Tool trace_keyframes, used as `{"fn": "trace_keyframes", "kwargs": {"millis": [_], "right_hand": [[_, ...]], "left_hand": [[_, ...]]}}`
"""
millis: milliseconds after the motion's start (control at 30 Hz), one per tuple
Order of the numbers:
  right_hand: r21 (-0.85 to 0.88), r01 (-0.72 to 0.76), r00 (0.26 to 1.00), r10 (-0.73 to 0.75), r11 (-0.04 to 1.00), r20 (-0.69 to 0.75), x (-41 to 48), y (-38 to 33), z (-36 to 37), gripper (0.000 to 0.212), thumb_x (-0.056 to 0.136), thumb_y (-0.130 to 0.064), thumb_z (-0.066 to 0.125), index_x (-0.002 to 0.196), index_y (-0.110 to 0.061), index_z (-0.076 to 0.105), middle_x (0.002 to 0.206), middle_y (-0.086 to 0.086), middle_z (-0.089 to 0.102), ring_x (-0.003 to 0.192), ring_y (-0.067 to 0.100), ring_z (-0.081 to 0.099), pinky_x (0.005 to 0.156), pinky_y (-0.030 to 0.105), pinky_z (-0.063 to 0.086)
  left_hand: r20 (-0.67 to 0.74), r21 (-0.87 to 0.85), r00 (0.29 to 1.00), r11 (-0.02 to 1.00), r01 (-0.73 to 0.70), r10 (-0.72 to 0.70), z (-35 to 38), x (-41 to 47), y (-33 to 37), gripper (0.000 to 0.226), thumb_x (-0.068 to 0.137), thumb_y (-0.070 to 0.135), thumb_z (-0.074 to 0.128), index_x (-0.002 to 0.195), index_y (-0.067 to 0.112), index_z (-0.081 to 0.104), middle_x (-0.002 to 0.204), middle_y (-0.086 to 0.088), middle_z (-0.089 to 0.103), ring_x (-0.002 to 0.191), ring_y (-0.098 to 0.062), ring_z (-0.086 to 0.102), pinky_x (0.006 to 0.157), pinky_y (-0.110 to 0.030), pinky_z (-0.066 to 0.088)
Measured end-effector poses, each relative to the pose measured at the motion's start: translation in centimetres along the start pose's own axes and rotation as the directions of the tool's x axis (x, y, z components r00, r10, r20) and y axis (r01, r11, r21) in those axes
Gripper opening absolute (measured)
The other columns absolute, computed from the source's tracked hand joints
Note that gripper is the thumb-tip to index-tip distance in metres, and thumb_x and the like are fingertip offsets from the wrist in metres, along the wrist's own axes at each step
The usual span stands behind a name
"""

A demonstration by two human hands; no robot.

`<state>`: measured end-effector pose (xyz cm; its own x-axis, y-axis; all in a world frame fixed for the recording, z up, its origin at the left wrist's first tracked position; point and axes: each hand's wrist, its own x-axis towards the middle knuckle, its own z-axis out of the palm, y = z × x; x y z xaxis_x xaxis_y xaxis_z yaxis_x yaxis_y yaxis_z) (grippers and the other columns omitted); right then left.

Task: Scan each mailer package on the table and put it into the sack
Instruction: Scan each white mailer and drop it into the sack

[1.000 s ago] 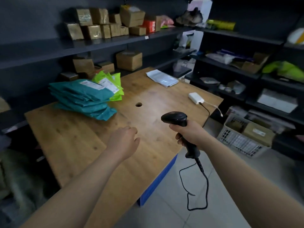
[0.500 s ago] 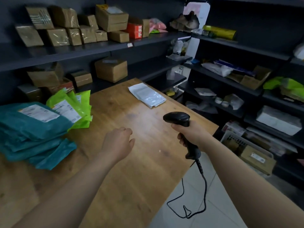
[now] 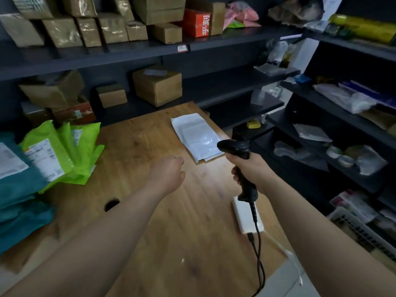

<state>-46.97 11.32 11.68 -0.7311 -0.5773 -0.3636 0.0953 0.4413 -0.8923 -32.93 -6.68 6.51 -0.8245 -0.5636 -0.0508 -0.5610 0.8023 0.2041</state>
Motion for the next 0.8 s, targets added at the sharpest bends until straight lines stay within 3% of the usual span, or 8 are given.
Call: {"fn": "trace_keyframes", "kwargs": {"millis": [133, 233, 400, 467, 633, 733, 800], "right_hand": [[0.019, -0.04, 0.997, 0.038, 0.999, 0.073, 6.7, 1.1, -1.9, 0.021, 0.088, -0.036, 0.068, 0.103, -0.022, 0.062, 0.067, 0.005, 0.065, 0.055, 0.019, 0.06, 0.06, 0.034, 0.052], [0.012, -0.072, 0.991, 0.07, 0.997, 0.115, 10.6, 1.8, -2.5, 0.021, 0.086, -0.04, 0.068, 0.097, -0.022, 0.064, 0.067, 0.004, 0.067, 0.058, 0.02, 0.062, 0.065, 0.038, 0.054], [-0.012, -0.124, 0.979, 0.125, 0.992, 0.162, 14.6, 3.5, -3.0, 0.025, 0.085, -0.043, 0.069, 0.096, -0.022, 0.066, 0.069, 0.005, 0.07, 0.062, 0.021, 0.065, 0.074, 0.044, 0.058], [0.006, -0.144, 0.975, 0.141, 0.99, 0.174, 15.5, 4.3, -3.1, 0.027, 0.084, -0.043, 0.07, 0.098, -0.021, 0.066, 0.069, 0.005, 0.071, 0.062, 0.021, 0.065, 0.074, 0.043, 0.057], [0.047, -0.171, 0.972, 0.161, 0.984, 0.173, 15.7, 4.8, -3.4, 0.026, 0.087, -0.04, 0.07, 0.099, -0.018, 0.066, 0.069, 0.005, 0.069, 0.061, 0.02, 0.063, 0.068, 0.038, 0.056], [0.034, -0.152, 0.973, 0.144, 0.988, 0.181, 15.0, 4.4, -3.5, 0.026, 0.087, -0.041, 0.069, 0.099, -0.018, 0.066, 0.069, 0.005, 0.068, 0.06, 0.02, 0.062, 0.068, 0.039, 0.054], [0.028, -0.138, 0.973, 0.13, 0.99, 0.192, 14.2, 3.9, -3.5, 0.026, 0.087, -0.041, 0.068, 0.101, -0.019, 0.066, 0.07, 0.005, 0.068, 0.061, 0.02, 0.062, 0.068, 0.039, 0.054]], "left_hand": [[0.063, -0.005, 0.997, 0.999, 0.036, -0.036, 3.5, 6.8, 1.4, 0.037, 0.092, 0.029, 0.054, 0.124, 0.011, 0.057, 0.12, -0.007, 0.06, 0.109, -0.027, 0.058, 0.087, -0.037, 0.049], [0.082, -0.03, 0.995, 0.998, 0.05, -0.048, 6.2, 10.5, 2.0, 0.032, 0.088, 0.024, 0.056, 0.116, 0.01, 0.06, 0.115, -0.007, 0.061, 0.107, -0.028, 0.059, 0.089, -0.041, 0.049], [0.081, 0.072, 0.997, 0.997, 0.008, -0.013, 9.7, 14.6, 2.8, 0.023, 0.085, 0.021, 0.055, 0.105, 0.009, 0.055, 0.105, -0.004, 0.055, 0.092, -0.024, 0.055, 0.07, -0.032, 0.042], [0.08, 0.073, 0.997, 0.997, 0.016, -0.022, 10.5, 15.5, 3.1, 0.014, 0.088, 0.016, 0.051, 0.1, 0.009, 0.053, 0.104, -0.006, 0.053, 0.089, -0.025, 0.055, 0.066, -0.031, 0.036], [0.069, 0.094, 0.994, 0.993, 0.075, -0.082, 11.0, 16.4, 2.7, 0.021, 0.092, 0.005, 0.045, 0.096, 0.009, 0.065, 0.1, -0.008, 0.063, 0.091, -0.027, 0.064, 0.071, -0.034, 0.045], [0.026, 0.033, 0.993, 0.993, 0.116, -0.117, 9.7, 15.1, 2.3, 0.02, 0.095, 0.011, 0.045, 0.092, 0.005, 0.064, 0.098, -0.008, 0.062, 0.093, -0.027, 0.062, 0.071, -0.034, 0.044], [-0.005, -0.119, 0.986, 0.979, 0.165, -0.167, 8.4, 13.2, 2.0, 0.02, 0.099, 0.016, 0.043, 0.087, 0.004, 0.055, 0.092, -0.01, 0.054, 0.091, -0.03, 0.058, 0.069, -0.035, 0.04]]}}
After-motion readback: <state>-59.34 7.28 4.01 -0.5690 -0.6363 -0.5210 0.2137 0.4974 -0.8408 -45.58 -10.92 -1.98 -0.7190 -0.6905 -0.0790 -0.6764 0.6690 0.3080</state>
